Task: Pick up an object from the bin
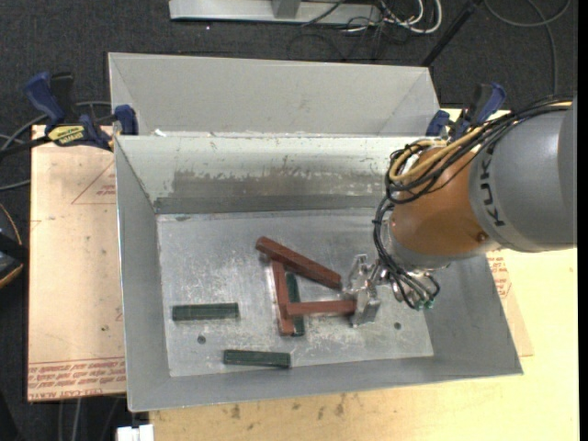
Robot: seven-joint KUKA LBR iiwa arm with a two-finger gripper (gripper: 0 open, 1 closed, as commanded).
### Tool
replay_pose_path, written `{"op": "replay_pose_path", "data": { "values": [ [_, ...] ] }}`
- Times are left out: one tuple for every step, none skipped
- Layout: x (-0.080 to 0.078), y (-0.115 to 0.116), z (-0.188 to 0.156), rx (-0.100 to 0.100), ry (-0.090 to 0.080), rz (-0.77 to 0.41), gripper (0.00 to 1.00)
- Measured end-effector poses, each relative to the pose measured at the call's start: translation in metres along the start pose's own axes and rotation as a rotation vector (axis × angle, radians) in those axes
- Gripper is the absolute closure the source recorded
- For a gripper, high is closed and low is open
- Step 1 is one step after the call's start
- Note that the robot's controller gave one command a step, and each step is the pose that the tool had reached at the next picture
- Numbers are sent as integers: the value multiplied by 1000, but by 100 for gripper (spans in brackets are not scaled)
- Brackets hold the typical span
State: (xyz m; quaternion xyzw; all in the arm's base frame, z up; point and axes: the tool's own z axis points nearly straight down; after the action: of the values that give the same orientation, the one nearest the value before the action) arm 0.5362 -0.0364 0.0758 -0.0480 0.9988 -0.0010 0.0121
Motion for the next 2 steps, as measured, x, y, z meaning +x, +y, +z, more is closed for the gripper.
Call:
{"op": "replay_pose_path", "data": {
  "values": [
    [0, 0, 0, 0, 0, 0, 100],
    [3, 5, 0, 2, 3, 19, 100]
  ]
}}
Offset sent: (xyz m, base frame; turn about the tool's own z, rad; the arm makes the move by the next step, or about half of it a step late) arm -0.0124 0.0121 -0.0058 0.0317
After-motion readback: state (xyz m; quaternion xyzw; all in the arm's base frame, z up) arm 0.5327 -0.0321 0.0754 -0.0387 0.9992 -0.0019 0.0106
